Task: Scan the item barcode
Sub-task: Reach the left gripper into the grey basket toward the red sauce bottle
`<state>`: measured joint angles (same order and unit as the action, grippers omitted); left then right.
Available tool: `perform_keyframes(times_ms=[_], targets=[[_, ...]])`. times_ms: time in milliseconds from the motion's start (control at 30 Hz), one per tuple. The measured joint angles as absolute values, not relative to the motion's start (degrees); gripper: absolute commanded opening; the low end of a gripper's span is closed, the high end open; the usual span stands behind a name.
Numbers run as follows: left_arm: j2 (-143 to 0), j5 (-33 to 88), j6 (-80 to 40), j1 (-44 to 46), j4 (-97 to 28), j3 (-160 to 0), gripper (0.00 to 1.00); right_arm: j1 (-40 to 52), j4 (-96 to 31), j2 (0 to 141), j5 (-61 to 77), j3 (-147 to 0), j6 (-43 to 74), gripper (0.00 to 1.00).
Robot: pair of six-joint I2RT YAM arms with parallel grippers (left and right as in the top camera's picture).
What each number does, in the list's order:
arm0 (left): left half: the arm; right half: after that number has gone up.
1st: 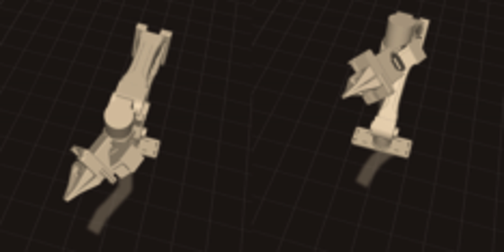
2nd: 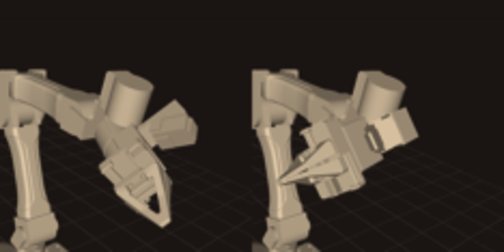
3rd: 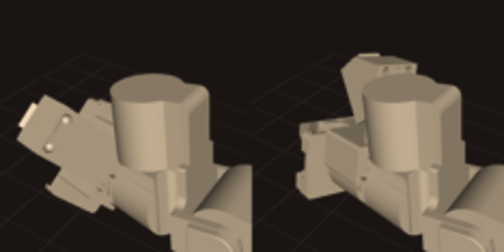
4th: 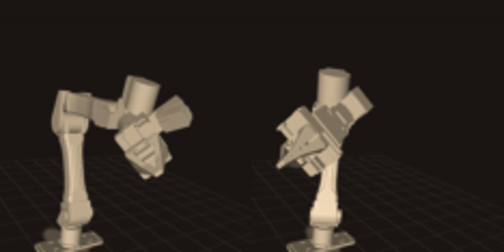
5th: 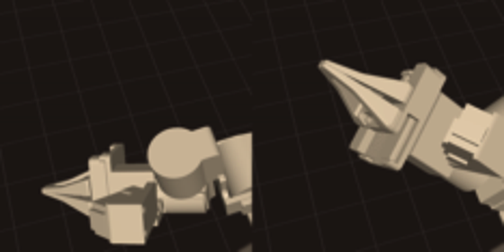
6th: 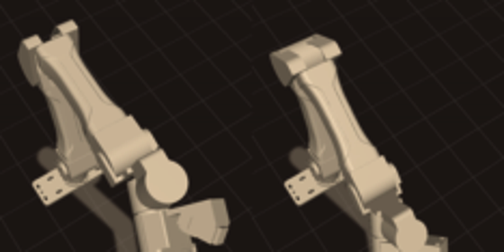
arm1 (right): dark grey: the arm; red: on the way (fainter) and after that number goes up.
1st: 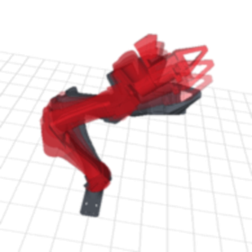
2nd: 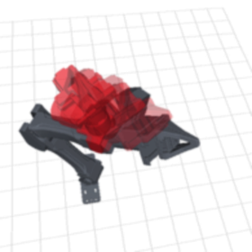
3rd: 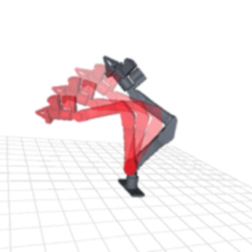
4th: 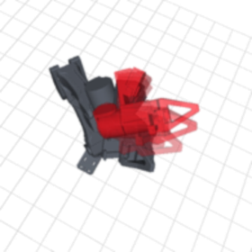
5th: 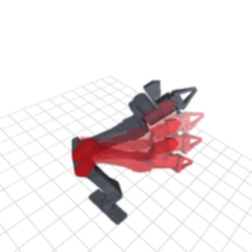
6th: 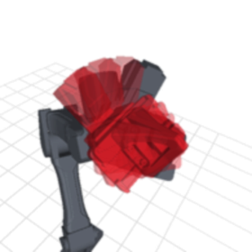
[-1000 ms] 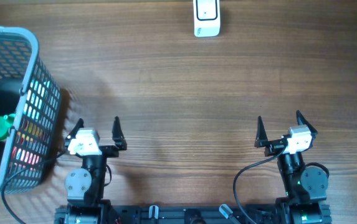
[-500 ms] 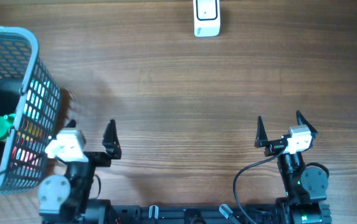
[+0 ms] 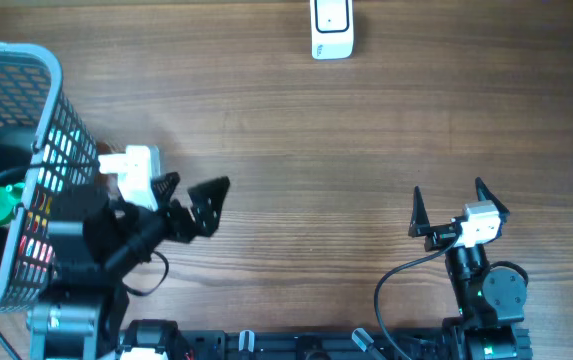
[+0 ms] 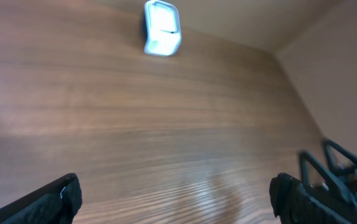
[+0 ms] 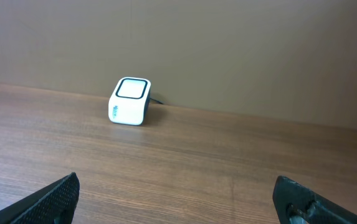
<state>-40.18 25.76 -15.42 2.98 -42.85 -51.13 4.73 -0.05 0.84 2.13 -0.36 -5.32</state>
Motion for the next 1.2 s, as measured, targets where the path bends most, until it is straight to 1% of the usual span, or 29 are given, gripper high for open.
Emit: perform_keyframes(times_ms=[100, 267, 333, 467, 633, 733, 833, 933, 1067, 1200], targets=[[-47.57, 17.54, -19.03, 2.98, -46.17, -60.31, 1.00, 4.73, -0.01, 0.84, 2.13, -0.36, -5.32, 1.00], [-61.80, 3.11, -22.24, 1.58, -57.39, -85.25, 1.00, 4.73, -0.03, 0.84, 2.13, -0.36, -5.50, 1.00], [-68.84, -2.79, -24.60, -1.89, -63.48, -97.62, 1.00, 4.73, -0.08, 0.84, 2.13, -0.36, -5.50, 1.00], [-77.17, -7.22, -29.93, -10.96, -69.36, -109.10, 1.00, 4.73, -0.03, 0.84, 2.13, -0.36, -5.50, 1.00], [-83.13, -9.10, -37.78, -25.89, -74.70, -110.32, 1.00, 4.73, -0.03, 0.84, 2.13, -0.36, -5.50, 1.00], [-85.36, -9.23, -40.07, -32.14, -76.58, -110.32, 1.00, 4.73, -0.03, 0.84, 2.13, -0.36, -5.50, 1.00], [-87.02, -9.45, -41.08, -36.21, -80.07, -110.32, 1.00, 4.73, -0.03, 0.84, 2.13, -0.36, -5.50, 1.00], [-88.73, -9.65, -41.32, -38.24, -80.99, -110.30, 1.00, 4.73, -0.03, 0.84, 2.13, -0.36, -5.48, 1.00], [-92.23, -9.85, -41.50, -38.76, -83.42, -109.16, 1.00, 4.73, -0.03, 0.84, 2.13, -0.36, -5.50, 1.00], [-99.88, -9.87, -41.52, -38.76, -86.02, -106.56, 1.00, 4.73, -0.03, 0.84, 2.13, -0.36, -5.50, 1.00]])
